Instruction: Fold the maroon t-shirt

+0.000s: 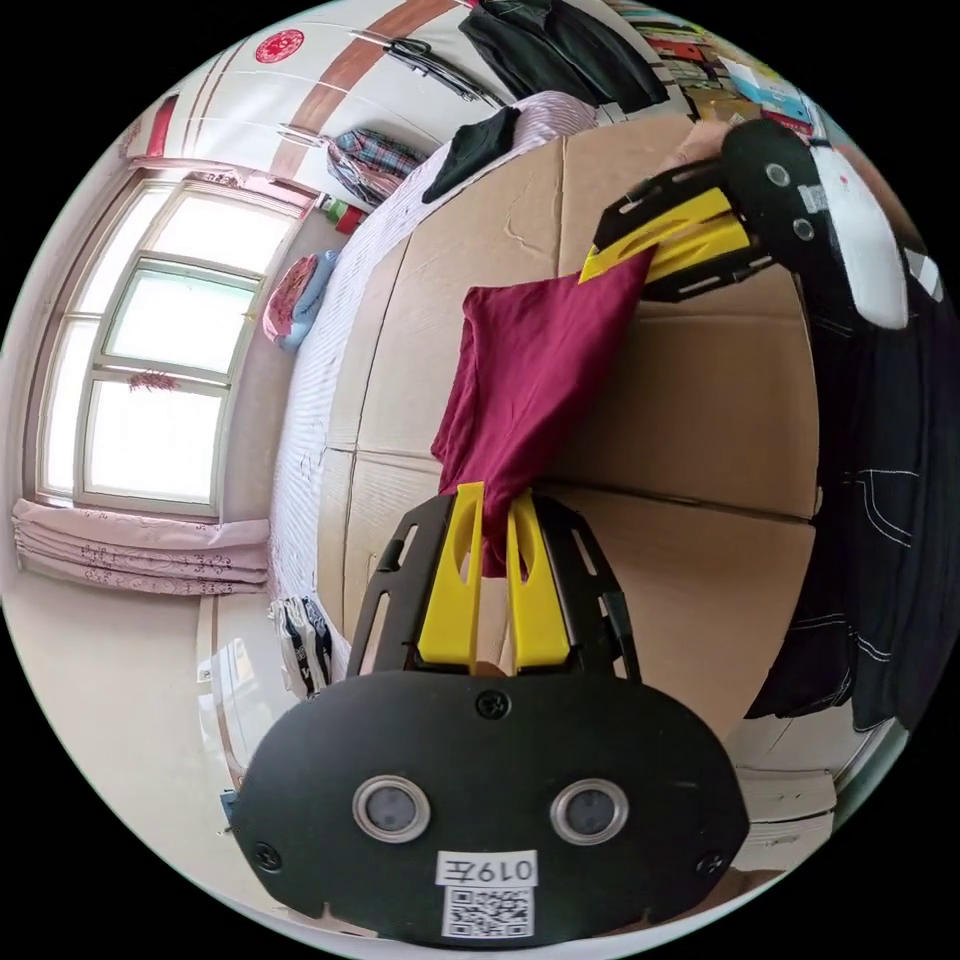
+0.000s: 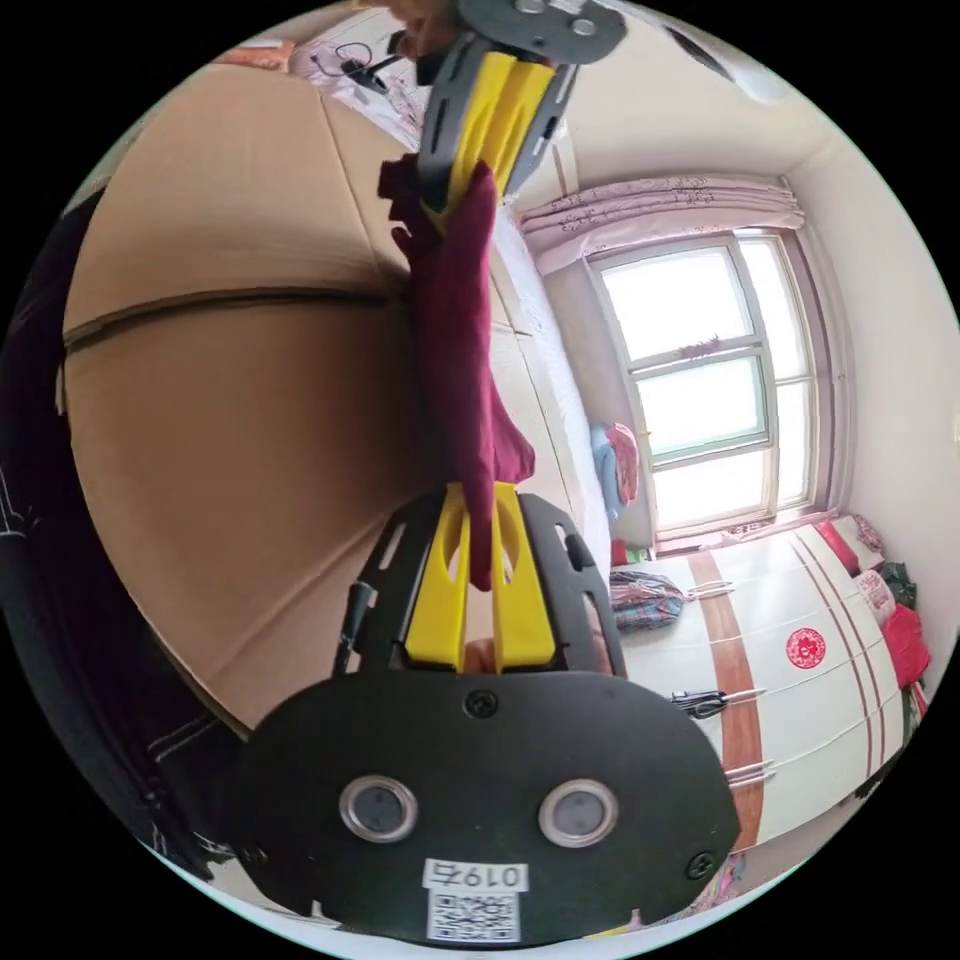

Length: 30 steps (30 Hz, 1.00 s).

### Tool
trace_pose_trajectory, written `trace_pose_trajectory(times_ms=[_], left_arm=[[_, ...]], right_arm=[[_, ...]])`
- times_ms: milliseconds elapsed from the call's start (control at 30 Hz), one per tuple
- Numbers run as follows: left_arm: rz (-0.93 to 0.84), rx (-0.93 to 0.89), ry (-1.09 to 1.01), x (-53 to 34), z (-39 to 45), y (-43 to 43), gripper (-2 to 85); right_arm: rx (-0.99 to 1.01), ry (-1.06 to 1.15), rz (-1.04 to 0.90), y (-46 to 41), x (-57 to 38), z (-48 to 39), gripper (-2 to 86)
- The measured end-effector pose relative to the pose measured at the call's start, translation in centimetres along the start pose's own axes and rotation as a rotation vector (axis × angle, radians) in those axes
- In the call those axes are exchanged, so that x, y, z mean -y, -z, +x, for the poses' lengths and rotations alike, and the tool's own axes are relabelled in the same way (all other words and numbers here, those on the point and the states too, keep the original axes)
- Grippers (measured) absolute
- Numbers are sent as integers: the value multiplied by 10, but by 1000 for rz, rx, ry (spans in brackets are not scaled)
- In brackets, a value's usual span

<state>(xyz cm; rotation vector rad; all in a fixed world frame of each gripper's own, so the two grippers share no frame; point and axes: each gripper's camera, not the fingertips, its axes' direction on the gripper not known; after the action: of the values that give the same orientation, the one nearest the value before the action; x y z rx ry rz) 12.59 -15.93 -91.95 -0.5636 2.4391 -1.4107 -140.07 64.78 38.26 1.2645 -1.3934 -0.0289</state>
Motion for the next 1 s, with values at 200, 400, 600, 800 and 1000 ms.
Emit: trace_pose_trajectory(times_ms=[200,400,600,800,1000], left_arm=[[115,36,-22,48,-39,40,11],[290,-57,-58,128,-89,68,15],[397,-124,-157,247,-126,53,17],[405,-106,-117,407,-191,-6,17],[484,172,69,551,-241,-48,17]], right_arm=[[11,-122,65,64,25,111,5],[-51,-172,60,115,21,220,1],[-20,-133,-55,114,-3,319,-1],[-46,-155,-125,16,-25,446,1],[-240,-291,-133,-79,-43,587,4]])
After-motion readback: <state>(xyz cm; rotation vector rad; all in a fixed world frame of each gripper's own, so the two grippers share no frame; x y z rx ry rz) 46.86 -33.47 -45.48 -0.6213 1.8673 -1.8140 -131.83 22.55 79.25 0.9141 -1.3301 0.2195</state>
